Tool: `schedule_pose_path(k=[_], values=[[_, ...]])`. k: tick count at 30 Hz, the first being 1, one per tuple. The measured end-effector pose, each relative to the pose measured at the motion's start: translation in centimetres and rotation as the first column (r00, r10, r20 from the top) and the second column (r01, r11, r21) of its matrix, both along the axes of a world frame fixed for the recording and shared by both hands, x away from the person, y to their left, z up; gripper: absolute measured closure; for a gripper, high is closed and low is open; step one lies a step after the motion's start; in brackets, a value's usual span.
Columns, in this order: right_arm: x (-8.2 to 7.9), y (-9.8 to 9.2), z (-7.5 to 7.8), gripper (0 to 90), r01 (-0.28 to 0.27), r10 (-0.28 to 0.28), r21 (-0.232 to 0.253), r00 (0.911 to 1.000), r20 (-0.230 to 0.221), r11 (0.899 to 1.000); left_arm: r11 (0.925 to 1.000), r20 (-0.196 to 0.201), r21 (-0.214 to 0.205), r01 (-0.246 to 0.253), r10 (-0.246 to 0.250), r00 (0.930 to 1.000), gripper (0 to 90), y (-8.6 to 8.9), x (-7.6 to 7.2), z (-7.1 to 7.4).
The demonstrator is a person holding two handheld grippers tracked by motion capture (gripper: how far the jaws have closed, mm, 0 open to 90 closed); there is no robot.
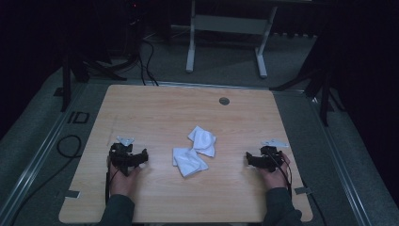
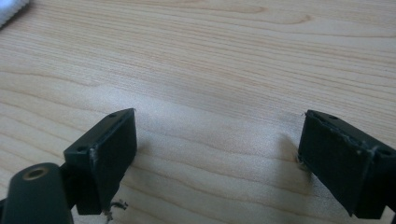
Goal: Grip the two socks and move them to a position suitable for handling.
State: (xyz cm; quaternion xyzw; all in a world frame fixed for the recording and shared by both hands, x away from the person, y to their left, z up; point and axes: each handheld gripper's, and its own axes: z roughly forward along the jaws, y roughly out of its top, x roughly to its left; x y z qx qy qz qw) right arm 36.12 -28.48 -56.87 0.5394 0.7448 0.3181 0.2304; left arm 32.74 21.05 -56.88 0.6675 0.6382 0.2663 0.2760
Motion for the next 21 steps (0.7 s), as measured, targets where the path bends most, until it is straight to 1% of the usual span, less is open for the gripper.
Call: schedule_pose_path(k=[9, 13, 14, 15, 16, 17, 19, 20, 21], values=[[-0.20, 0.14, 0.00, 11.8, 0.003, -0.003, 0.002, 1.0000, -0.001, 1.000, 1.0000, 0.000, 0.000, 0.000, 0.000, 1.0000, 13.2, 0.00, 0.00, 0.00], [-0.35, 0.23, 0.03, 12.0, -0.014, 0.014, -0.001, 0.9999, -0.002, 1.000, 1.0000, 0.000, 0.000, 0.000, 0.000, 1.0000, 13.2, 0.00, 0.00, 0.00], [-0.45, 0.29, 0.10, 15.3, -0.025, 0.025, -0.001, 0.9997, -0.004, 1.000, 1.0000, 0.000, 0.000, 0.000, 0.000, 1.0000, 13.2, 0.00, 0.00, 0.00], [-0.45, 0.29, 0.10, 15.3, -0.025, 0.025, -0.001, 0.9997, -0.004, 1.000, 1.0000, 0.000, 0.000, 0.000, 0.000, 1.0000, 13.2, 0.00, 0.00, 0.00], [-0.57, 0.38, 0.23, 20.9, -0.037, 0.037, -0.003, 0.9993, -0.006, 0.999, 1.0000, 0.000, 0.000, 0.000, 0.000, 1.0000, 13.2, 0.00, 0.00, 0.00], [-0.57, 0.38, 0.23, 20.9, -0.037, 0.037, -0.003, 0.9993, -0.006, 0.999, 1.0000, 0.000, 0.000, 0.000, 0.000, 1.0000, 13.2, 0.00, 0.00, 0.00], [-0.76, 0.57, 0.50, 31.1, -0.061, 0.061, -0.006, 0.9981, -0.014, 0.998, 1.0000, 0.000, 0.000, 0.000, 0.000, 1.0000, 13.2, 0.00, 0.00, 0.00], [-0.92, 0.76, 0.77, 41.8, -0.080, 0.080, -0.011, 0.9965, -0.025, 0.997, 1.0000, 0.000, 0.000, 0.000, 0.000, 1.0000, 13.2, 0.00, 0.00, 0.00], [-0.92, 0.76, 0.77, 41.8, -0.080, 0.080, -0.011, 0.9965, -0.025, 0.997, 1.0000, 0.000, 0.000, 0.000, 0.000, 1.0000, 13.2, -0.01, 0.00, 0.00]])
